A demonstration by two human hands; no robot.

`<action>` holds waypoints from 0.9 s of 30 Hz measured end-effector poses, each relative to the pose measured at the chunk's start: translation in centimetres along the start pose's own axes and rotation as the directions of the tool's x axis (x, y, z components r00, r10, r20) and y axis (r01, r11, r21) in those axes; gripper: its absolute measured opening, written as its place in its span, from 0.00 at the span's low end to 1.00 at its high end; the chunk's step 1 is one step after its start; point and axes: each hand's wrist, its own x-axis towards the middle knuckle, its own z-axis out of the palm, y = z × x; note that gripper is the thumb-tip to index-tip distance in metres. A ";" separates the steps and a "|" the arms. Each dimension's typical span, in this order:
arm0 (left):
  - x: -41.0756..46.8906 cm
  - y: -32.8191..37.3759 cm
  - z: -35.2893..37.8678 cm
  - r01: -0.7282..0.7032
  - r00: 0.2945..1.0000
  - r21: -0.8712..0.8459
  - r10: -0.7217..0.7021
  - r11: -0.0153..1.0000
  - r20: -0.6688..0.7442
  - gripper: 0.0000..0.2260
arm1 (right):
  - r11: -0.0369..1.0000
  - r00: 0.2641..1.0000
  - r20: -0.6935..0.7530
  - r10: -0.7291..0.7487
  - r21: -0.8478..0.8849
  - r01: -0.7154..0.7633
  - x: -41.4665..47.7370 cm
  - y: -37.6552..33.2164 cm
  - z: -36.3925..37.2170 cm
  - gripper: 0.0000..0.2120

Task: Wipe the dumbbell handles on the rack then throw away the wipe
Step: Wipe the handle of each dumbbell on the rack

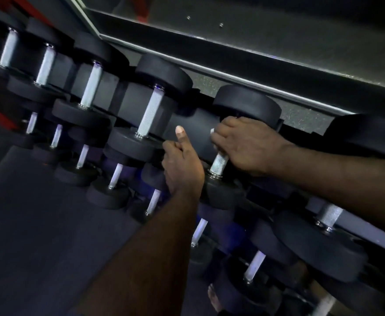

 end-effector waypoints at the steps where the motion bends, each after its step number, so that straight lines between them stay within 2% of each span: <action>1: 0.1 -0.1 0.0 -0.001 1.000 0.001 0.001 1.000 -0.007 0.24 | 0.999 0.999 -0.014 0.040 -0.002 -0.040 0.1 -0.4 0.2 0.13; 2: 0.1 -0.2 0.0 -0.006 1.000 -0.004 0.006 1.000 -0.011 0.24 | 1.000 1.000 -0.010 0.028 0.007 -0.028 -0.1 -1.3 0.6 0.14; 5: 0.4 -0.6 0.2 -0.021 1.000 -0.012 0.021 1.000 -0.011 0.24 | 0.987 0.982 0.115 -0.153 0.076 0.145 -1.3 -3.2 1.3 0.21; 6: 0.5 -0.6 0.2 -0.028 1.000 -0.016 0.028 0.999 -0.011 0.24 | 0.988 0.981 0.124 -0.152 0.047 0.147 -1.4 -2.5 1.2 0.22; 10: 0.7 -0.8 0.3 -0.027 1.000 -0.018 0.027 0.999 0.011 0.24 | 0.996 0.994 0.080 0.080 -0.038 -0.077 -0.6 0.7 0.5 0.22; 12: 0.7 -0.8 0.3 -0.034 0.999 -0.029 0.035 0.999 0.021 0.24 | 1.000 0.990 0.138 0.011 -0.005 -0.011 -1.0 -0.9 0.7 0.25; 13: 0.7 -0.7 0.3 -0.042 0.999 -0.034 0.043 0.999 0.031 0.24 | 0.996 0.984 0.166 -0.058 0.073 0.046 -1.5 -1.7 0.5 0.26; 14: 0.7 -0.7 0.1 -0.044 0.998 -0.029 0.045 0.999 0.041 0.23 | 0.987 0.974 0.185 -0.132 0.117 0.112 -1.9 -1.9 0.4 0.24; 15: 0.8 -0.6 0.0 -0.045 0.997 -0.020 0.046 0.999 0.054 0.23 | 0.984 0.969 0.181 -0.170 0.089 0.156 -1.9 -1.3 0.4 0.22; 16: 0.7 -0.5 -0.1 -0.042 0.997 -0.017 0.043 0.999 0.071 0.23 | 0.988 0.975 0.157 -0.155 0.040 0.150 -1.7 -0.2 0.5 0.20; 19: 0.7 -0.6 -0.3 -0.040 0.992 -0.012 0.041 0.999 0.119 0.23 | 1.000 0.991 0.134 0.007 0.000 -0.007 -0.5 0.7 0.8 0.17; 21: 0.9 -0.7 -0.5 -0.057 0.989 -0.003 0.057 0.998 0.137 0.24 | 1.000 0.990 0.140 0.000 0.010 -0.001 -0.2 -1.5 1.4 0.18; 23: 1.1 -1.0 -0.4 -0.069 0.987 0.011 0.067 0.998 0.147 0.28 | 0.997 0.979 0.191 -0.075 0.027 0.071 -0.7 -2.2 1.0 0.19; 24: 1.1 -1.1 -0.3 -0.073 0.986 0.024 0.069 0.997 0.151 0.29 | 0.997 0.982 0.174 -0.077 -0.009 0.080 -0.8 -1.7 0.5 0.19; 27: 1.5 -1.8 0.1 -0.079 0.984 0.052 0.070 0.995 0.163 0.32 | 0.992 0.992 0.108 0.061 -0.113 -0.049 -0.8 -0.2 -0.1 0.19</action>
